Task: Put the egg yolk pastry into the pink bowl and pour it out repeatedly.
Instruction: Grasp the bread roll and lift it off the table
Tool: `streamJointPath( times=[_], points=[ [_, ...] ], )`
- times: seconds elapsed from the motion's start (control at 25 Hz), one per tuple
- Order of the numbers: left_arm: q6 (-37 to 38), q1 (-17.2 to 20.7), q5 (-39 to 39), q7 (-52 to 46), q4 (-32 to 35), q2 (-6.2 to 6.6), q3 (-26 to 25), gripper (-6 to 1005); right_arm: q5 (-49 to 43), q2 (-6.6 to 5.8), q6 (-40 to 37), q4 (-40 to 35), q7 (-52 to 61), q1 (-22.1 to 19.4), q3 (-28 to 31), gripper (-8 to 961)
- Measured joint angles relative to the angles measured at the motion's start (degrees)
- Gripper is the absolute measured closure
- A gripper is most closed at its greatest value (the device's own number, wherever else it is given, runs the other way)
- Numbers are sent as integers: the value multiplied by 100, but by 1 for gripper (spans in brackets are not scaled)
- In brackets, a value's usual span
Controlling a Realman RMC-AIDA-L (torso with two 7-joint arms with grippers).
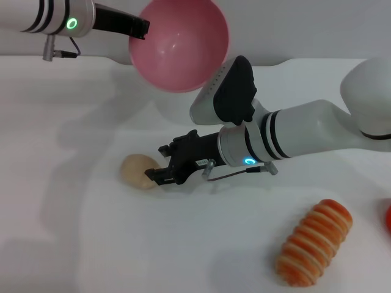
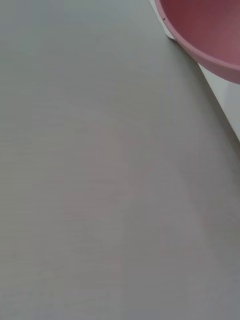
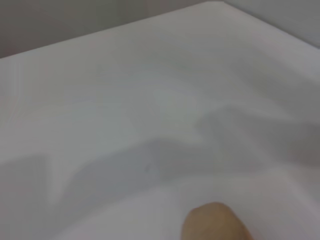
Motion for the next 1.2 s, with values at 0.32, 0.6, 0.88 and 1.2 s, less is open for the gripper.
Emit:
streamJointPath(
  times=[0.32,0.6,0.88,1.2],
  points=[
    [-18,16,0,73,62,-31,-1,922,88,0,-12,105,42,124,-158,500],
    [-39,25,0,117,74,-37,-1,922,170,0,-38,114,46,119,-224,507],
    [-42,34,0,144,74,-34,-10,921,177,0,-20,179,288,133,-221,515],
    [-47,84,0,238,139,-27,-61,920,178,0,11,214,363,154,-213,660]
  ],
)
